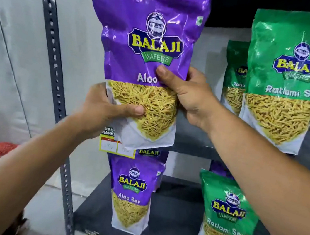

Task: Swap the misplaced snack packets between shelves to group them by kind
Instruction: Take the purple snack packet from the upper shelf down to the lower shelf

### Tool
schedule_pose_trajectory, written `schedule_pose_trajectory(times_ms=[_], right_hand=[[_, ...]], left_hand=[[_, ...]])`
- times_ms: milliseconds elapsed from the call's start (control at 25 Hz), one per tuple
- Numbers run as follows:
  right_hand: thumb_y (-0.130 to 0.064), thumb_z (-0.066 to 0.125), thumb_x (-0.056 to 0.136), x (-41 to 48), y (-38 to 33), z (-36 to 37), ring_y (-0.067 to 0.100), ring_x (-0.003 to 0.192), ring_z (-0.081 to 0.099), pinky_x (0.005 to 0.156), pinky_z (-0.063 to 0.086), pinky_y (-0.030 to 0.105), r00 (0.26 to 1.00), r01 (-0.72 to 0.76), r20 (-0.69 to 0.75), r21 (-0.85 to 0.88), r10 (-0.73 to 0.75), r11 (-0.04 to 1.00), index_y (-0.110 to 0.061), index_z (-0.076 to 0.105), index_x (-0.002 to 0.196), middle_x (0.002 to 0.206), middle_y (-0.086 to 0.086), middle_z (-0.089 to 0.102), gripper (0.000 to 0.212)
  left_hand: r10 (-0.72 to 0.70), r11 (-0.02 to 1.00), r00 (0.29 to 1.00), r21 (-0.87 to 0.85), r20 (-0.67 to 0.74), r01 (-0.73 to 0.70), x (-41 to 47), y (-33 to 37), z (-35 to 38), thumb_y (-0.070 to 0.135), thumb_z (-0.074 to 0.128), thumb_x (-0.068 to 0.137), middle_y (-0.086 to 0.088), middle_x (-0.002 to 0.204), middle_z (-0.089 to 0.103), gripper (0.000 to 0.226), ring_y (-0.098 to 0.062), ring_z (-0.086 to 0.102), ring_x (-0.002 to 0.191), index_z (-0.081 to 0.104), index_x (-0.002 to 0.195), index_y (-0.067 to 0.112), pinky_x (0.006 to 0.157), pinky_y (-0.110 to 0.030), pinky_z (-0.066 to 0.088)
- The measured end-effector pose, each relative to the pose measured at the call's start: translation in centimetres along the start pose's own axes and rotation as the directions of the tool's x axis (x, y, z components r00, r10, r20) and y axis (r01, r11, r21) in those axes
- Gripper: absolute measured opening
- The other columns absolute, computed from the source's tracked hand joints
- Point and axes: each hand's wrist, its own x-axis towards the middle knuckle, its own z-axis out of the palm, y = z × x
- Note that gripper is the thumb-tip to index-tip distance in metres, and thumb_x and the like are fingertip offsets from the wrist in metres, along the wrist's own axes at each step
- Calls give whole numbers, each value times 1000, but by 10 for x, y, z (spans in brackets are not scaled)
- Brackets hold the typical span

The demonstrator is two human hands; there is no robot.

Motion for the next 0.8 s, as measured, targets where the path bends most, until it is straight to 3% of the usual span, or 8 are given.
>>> schedule_pose_trajectory(times_ms=[120, 200, 320, 440, 560, 680, 800], right_hand=[[-18, 83, 61, -62, -6, -7, 20, 83, 73, 74, 60, 36, 999, 54, -2, 3, -54, 999, -11, 69, 97, 92, 7, 77, 40], [-18, 84, 56, -107, 3, -15, 15, 75, 72, 65, 58, 30, 999, 49, 3, 11, -49, 999, -13, 69, 93, 83, 1, 77, 40], [-16, 88, 47, -160, 43, -33, 13, 73, 73, 61, 59, 28, 997, -53, -59, -22, 51, 998, -18, 69, 88, 80, -2, 78, 46], [-6, 85, 51, -193, 103, -55, 16, 76, 72, 66, 59, 29, 978, -167, -132, -31, 161, 986, -18, 68, 89, 84, 2, 79, 43], [8, 81, 56, -208, 164, -82, 14, 74, 72, 64, 58, 25, 941, -297, -167, 4, 293, 955, -15, 65, 91, 79, -1, 78, 45], [10, 73, 67, -212, 210, -104, 22, 78, 69, 72, 59, 29, 884, -431, -172, 60, 434, 901, -15, 63, 94, 81, 1, 78, 39], [6, 71, 72, -208, 244, -118, 21, 84, 69, 78, 57, 28, 840, -504, -176, 97, 513, 858, -13, 66, 97, 87, 4, 78, 32]], left_hand=[[-1, 1000, 1000, 18, 21, 1, -53, 8, 18, 8, 87, 41, -1, 87, 80, 46, -21, 76, 82, 77, 86, 14, 70, -31, 61], [-59, 998, 998, 8, 14, 59, -89, -5, 33, 3, 89, 37, -2, 83, 81, 47, -18, 76, 77, 77, 82, 12, 66, -27, 60], [-216, 975, 976, -53, -14, 215, -134, -48, 55, -7, 87, 41, -7, 73, 80, 40, -16, 75, 67, 77, 76, 7, 57, -24, 59], [-345, 937, 938, -45, 14, 346, -163, -97, 75, -1, 92, 40, -10, 74, 80, 47, -17, 75, 67, 74, 82, -3, 58, -24, 59], [-445, 892, 892, 54, -72, 449, -179, -161, 90, -14, 87, 44, -2, 70, 80, 47, -12, 75, 65, 71, 88, -5, 57, -19, 57], [-531, 826, 815, 74, -231, 559, -193, -219, 109, 1, 94, 41, -7, 82, 80, 58, -25, 76, 79, 69, 93, 8, 66, -33, 61], [-580, 771, 704, 4, -410, 637, -197, -250, 133, 13, 97, 36, -5, 77, 77, 66, -27, 73, 74, 64, 93, 15, 69, -43, 60]])
